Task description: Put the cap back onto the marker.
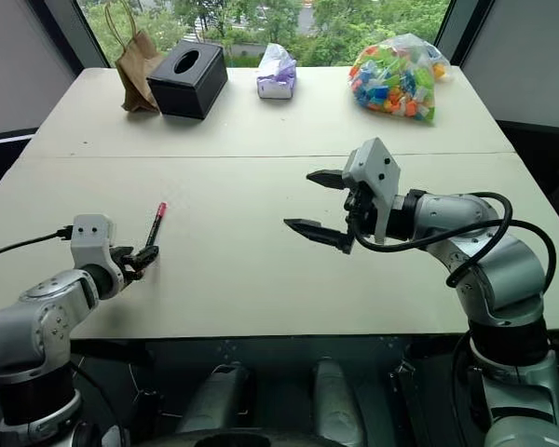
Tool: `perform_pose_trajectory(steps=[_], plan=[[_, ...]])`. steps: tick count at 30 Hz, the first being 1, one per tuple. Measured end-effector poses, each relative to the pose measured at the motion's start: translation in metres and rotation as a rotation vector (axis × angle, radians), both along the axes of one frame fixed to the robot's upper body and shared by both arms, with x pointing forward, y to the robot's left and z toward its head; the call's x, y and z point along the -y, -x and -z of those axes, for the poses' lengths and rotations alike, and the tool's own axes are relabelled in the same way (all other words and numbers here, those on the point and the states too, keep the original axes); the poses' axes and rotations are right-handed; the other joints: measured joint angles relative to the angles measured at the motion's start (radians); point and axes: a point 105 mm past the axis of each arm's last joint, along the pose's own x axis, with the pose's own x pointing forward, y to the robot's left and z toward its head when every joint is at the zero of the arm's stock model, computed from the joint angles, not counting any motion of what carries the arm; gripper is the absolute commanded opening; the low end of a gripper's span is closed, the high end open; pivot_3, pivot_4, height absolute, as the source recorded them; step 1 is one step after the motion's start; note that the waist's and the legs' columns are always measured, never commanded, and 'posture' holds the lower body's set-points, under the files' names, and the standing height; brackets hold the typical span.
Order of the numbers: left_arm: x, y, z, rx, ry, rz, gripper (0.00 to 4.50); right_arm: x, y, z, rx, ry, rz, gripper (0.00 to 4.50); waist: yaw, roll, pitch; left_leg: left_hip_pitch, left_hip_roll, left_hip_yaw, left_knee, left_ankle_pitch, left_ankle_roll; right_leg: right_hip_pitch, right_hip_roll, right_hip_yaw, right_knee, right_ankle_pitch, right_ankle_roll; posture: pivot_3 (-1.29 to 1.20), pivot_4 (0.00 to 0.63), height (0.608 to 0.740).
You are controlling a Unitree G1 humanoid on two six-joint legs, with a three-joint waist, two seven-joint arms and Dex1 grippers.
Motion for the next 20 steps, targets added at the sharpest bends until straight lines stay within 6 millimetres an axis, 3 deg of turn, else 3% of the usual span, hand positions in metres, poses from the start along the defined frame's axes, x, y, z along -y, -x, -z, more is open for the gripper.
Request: perform_pose_trajectory(steps=[9, 20], plan=[[-0.008, 0.008, -0.006, 0.026, -0.038, -0.028, 4.46, -0.006, -0.001, 0.001, 0.003, 0.012, -0.045, 4.46, 0.002, -0.001, 0.0, -0.001, 0.001, 0.0, 0.0, 0.0, 0.0, 0.0, 0.0, 0.0, -0.001, 0.0, 0.0, 0.0, 0.15, 0.74], [0.027, 0.016, -0.061, 0.249, -0.076, 0.201, 4.46, 0.017, -0.012, -0.012, 0.015, 0.106, -0.082, 4.46, 0.004, -0.001, 0.001, -0.001, 0.0, 0.0, 0.0, 0.0, 0.0, 0.0, -0.001, 0.0, -0.002, -0.002, -0.003, 0.0, 0.15, 0.74]])
